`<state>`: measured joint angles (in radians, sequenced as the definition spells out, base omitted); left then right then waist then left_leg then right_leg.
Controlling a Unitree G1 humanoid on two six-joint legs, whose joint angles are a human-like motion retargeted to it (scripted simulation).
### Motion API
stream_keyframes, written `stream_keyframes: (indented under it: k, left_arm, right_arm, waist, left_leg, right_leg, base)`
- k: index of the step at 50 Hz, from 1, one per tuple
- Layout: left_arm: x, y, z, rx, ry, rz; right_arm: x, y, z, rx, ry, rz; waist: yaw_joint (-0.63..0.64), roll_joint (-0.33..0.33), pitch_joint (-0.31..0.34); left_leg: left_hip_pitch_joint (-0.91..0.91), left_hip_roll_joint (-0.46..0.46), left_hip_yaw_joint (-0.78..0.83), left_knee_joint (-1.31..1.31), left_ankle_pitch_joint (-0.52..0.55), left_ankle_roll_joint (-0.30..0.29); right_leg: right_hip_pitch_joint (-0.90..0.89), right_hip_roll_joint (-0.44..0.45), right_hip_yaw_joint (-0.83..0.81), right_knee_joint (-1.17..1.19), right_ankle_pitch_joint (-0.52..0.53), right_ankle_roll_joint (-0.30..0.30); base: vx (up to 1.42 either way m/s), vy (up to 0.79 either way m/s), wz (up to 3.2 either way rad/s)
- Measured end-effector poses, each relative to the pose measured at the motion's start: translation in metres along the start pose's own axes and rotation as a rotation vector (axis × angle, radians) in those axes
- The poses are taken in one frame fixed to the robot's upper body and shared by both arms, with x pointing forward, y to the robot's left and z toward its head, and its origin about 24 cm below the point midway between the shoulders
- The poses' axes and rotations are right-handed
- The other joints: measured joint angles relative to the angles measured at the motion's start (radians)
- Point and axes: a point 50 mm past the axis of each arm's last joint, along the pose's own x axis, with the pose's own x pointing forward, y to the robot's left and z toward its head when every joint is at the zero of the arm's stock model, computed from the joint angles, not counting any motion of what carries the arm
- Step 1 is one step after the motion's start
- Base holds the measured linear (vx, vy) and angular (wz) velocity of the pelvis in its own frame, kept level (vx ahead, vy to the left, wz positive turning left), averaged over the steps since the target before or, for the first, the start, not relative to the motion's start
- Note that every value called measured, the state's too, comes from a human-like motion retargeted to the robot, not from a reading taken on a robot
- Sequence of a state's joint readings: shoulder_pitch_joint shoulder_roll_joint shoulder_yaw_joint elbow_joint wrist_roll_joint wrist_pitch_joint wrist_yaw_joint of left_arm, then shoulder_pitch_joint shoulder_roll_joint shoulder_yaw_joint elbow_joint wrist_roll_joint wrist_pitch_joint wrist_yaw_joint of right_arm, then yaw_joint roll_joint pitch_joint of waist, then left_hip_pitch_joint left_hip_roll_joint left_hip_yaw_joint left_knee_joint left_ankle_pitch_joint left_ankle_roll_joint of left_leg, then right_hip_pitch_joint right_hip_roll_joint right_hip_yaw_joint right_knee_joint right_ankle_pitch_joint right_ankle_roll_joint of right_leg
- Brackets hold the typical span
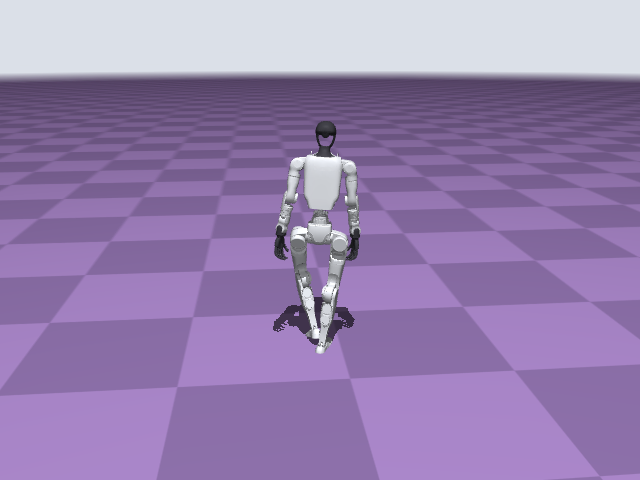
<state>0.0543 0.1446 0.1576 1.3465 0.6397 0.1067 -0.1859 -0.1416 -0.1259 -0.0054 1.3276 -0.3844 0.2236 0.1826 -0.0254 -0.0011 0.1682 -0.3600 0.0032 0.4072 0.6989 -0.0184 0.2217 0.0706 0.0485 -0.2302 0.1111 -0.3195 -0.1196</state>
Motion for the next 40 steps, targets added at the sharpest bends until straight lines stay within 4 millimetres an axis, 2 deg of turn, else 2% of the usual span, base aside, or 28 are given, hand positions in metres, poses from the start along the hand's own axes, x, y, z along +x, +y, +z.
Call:
stream_keyframes:
  k: [2, 3, 5, 7, 8, 9, 10, 13, 15, 20, 22, 25, 29, 30, 31, 32, 33, 34, 35, 38, 40]
  left_arm:
    - [0.000, -0.001, -0.005, -0.019, 0.018, -0.004]
    - [0.000, -0.002, -0.007, -0.028, 0.027, -0.007]
    - [0.001, -0.005, -0.013, -0.037, 0.048, -0.022]
    - [0.001, -0.010, -0.020, -0.032, 0.079, -0.050]
    - [0.001, -0.012, -0.023, -0.026, 0.096, -0.064]
    - [0.000, -0.013, -0.024, -0.026, 0.110, -0.072]
    - [0.000, -0.012, -0.024, -0.029, 0.122, -0.076]
    - [-0.001, -0.003, -0.022, -0.031, 0.147, -0.058]
    - [-0.002, 0.006, -0.012, -0.028, 0.120, -0.024]
    - [-0.006, 0.031, 0.022, -0.098, -0.017, 0.112]
    - [-0.009, 0.042, 0.036, -0.108, -0.066, 0.154]
    - [-0.015, 0.057, 0.057, -0.095, -0.136, 0.197]
    - [-0.024, 0.071, 0.080, -0.033, -0.201, 0.231]
    - [-0.026, 0.074, 0.085, -0.016, -0.217, 0.238]
    - [-0.028, 0.076, 0.091, 0.002, -0.234, 0.242]
    - [-0.030, 0.077, 0.096, 0.018, -0.249, 0.245]
    - [-0.031, 0.078, 0.100, 0.034, -0.261, 0.245]
    - [-0.032, 0.078, 0.103, 0.047, -0.270, 0.244]
    - [-0.033, 0.078, 0.106, 0.059, -0.278, 0.242]
    - [-0.033, 0.071, 0.112, 0.070, -0.308, 0.236]
    - [-0.030, 0.063, 0.109, 0.057, -0.313, 0.216]
  right_arm:
    - [-0.001, -0.001, 0.009, -0.032, -0.040, -0.013]
    - [-0.001, -0.001, 0.013, -0.047, -0.053, -0.015]
    - [-0.002, -0.001, 0.014, -0.074, -0.061, -0.013]
    - [-0.001, 0.001, 0.007, -0.096, -0.040, 0.004]
    - [0.000, 0.003, 0.001, -0.103, -0.022, 0.015]
    - [0.001, 0.006, -0.004, -0.107, -0.001, 0.022]
    - [0.002, 0.008, -0.008, -0.110, 0.021, 0.029]
    - [0.004, 0.024, -0.035, -0.043, 0.131, 0.038]
    - [0.003, 0.030, -0.053, 0.024, 0.191, 0.057]
    - [0.001, 0.037, -0.075, 0.022, 0.264, 0.129]
    - [0.000, 0.038, -0.082, 0.035, 0.282, 0.123]
    - [-0.001, 0.041, -0.092, 0.057, 0.309, 0.140]
    - [-0.004, 0.047, -0.104, 0.072, 0.353, 0.189]
    - [-0.004, 0.049, -0.107, 0.075, 0.364, 0.200]
    - [-0.005, 0.050, -0.109, 0.078, 0.371, 0.208]
    - [-0.006, 0.052, -0.112, 0.080, 0.378, 0.217]
    - [-0.006, 0.054, -0.115, 0.080, 0.385, 0.227]
    - [-0.007, 0.056, -0.118, 0.079, 0.392, 0.237]
    - [-0.008, 0.058, -0.121, 0.077, 0.399, 0.247]
    - [-0.009, 0.058, -0.125, 0.079, 0.418, 0.254]
    - [-0.010, 0.055, -0.127, 0.072, 0.427, 0.250]
  waist:
    - [0.004, 0.023, 0.000]
    - [0.008, 0.037, 0.003]
    - [0.010, 0.049, 0.003]
    - [0.004, 0.045, -0.012]
    - [-0.011, 0.039, -0.025]
    - [-0.028, 0.032, -0.030]
    - [-0.046, 0.025, -0.031]
    - [-0.018, 0.032, -0.033]
    - [0.014, 0.045, -0.030]
    - [-0.021, 0.057, -0.013]
    - [-0.052, 0.049, -0.008]
    - [-0.073, 0.018, -0.002]
    - [-0.113, -0.021, 0.009]
    - [-0.123, -0.030, 0.012]
    - [-0.131, -0.040, 0.015]
    - [-0.139, -0.048, 0.017]
    - [-0.146, -0.054, 0.016]
    - [-0.149, -0.056, 0.014]
    - [-0.150, -0.055, 0.011]
    - [-0.126, -0.041, 0.013]
    - [-0.122, -0.041, 0.008]
  left_leg:
    - [0.017, -0.049, -0.138, -0.231, 0.118, -0.157]
    - [0.036, -0.060, -0.219, -0.325, 0.141, -0.226]
    - [0.080, -0.064, -0.302, -0.439, 0.095, -0.292]
    - [0.106, -0.063, -0.263, -0.459, 0.097, -0.212]
    - [0.116, -0.070, -0.202, -0.445, 0.064, -0.142]
    - [0.117, -0.063, -0.184, -0.425, 0.037, -0.113]
    - [0.113, -0.050, -0.188, -0.402, 0.013, -0.103]
    - [0.149, -0.001, -0.188, -0.365, -0.024, -0.101]
    - [0.202, 0.048, -0.110, -0.398, -0.045, -0.086]
    - [0.267, 0.060, -0.130, -0.454, -0.056, -0.070]
    - [0.290, 0.046, -0.131, -0.485, -0.058, -0.058]
    - [0.326, 0.007, -0.121, -0.528, -0.065, -0.038]
    - [0.377, -0.045, -0.137, -0.559, -0.082, -0.011]
    - [0.392, -0.058, -0.140, -0.565, -0.089, -0.003]
    - [0.408, -0.070, -0.146, -0.568, -0.099, 0.006]
    - [0.424, -0.081, -0.152, -0.570, -0.109, 0.016]
    - [0.439, -0.089, -0.156, -0.570, -0.119, 0.027]
    - [0.451, -0.090, -0.160, -0.565, -0.131, 0.034]
    - [0.462, -0.087, -0.164, -0.557, -0.144, 0.040]
    - [0.505, -0.054, -0.124, -0.533, -0.184, 0.040]
    - [0.539, -0.047, -0.088, -0.523, -0.191, 0.040]
  right_leg:
    - [0.019, 0.034, 0.014, 0.009, -0.016, 0.010]
    - [0.036, 0.055, 0.021, 0.013, -0.025, 0.015]
    - [0.076, 0.074, 0.037, 0.021, -0.043, 0.038]
    - [0.118, 0.066, 0.016, 0.029, -0.052, 0.083]
    - [0.133, 0.058, 0.002, 0.038, -0.050, 0.113]
    - [0.143, 0.053, -0.015, 0.057, -0.040, 0.146]
    - [0.150, 0.050, -0.034, 0.080, -0.024, 0.181]
    - [0.120, 0.015, -0.136, 0.251, 0.142, 0.266]
    - [0.045, -0.003, -0.158, 0.426, 0.231, 0.316]
    - [-0.172, -0.058, -0.237, 0.750, 0.127, 0.346]
    - [-0.252, -0.083, -0.275, 0.775, 0.071, 0.322]
    - [-0.357, -0.115, -0.272, 0.717, -0.012, 0.251]
    - [-0.436, -0.116, -0.198, 0.511, -0.078, 0.143]
    - [-0.444, -0.113, -0.167, 0.458, -0.073, 0.119]
    - [-0.441, -0.116, -0.136, 0.413, -0.017, 0.085]
    - [-0.436, -0.120, -0.108, 0.376, 0.064, 0.046]
    - [-0.426, -0.128, -0.084, 0.354, 0.193, -0.006]
    - [-0.422, -0.118, -0.053, 0.354, 0.237, -0.009]
    - [-0.419, -0.101, -0.017, 0.365, 0.239, 0.013]
    - [-0.397, -0.128, -0.125, 0.431, 0.196, 0.001]
    - [-0.364, -0.130, -0.138, 0.433, 0.181, 0.004]
  base:
    - [0.43, 0.17, -0.36]
    - [0.54, 0.12, -0.66]
    - [0.58, 0.14, -0.65]
    - [0.69, 0.18, -0.39]
    - [0.60, 0.13, -0.05]
    - [0.51, 0.11, 0.06]
    - [0.52, 0.14, -0.35]
    - [0.53, 0.11, -0.86]
    - [0.35, 0.08, -0.84]
    - [0.34, 0.09, -0.45]
    - [0.31, 0.06, 0.08]
    - [0.32, 0.03, -0.14]
    - [0.33, -0.02, 0.09]
    - [0.32, -0.03, 0.30]
    - [0.38, -0.05, 0.33]
    - [0.50, -0.09, 0.34]
    - [0.53, -0.12, 0.28]
    - [0.51, -0.13, 0.20]
    - [0.53, -0.17, 0.08]
    - [0.55, -0.17, -0.28]
    - [0.59, -0.15, -0.39]
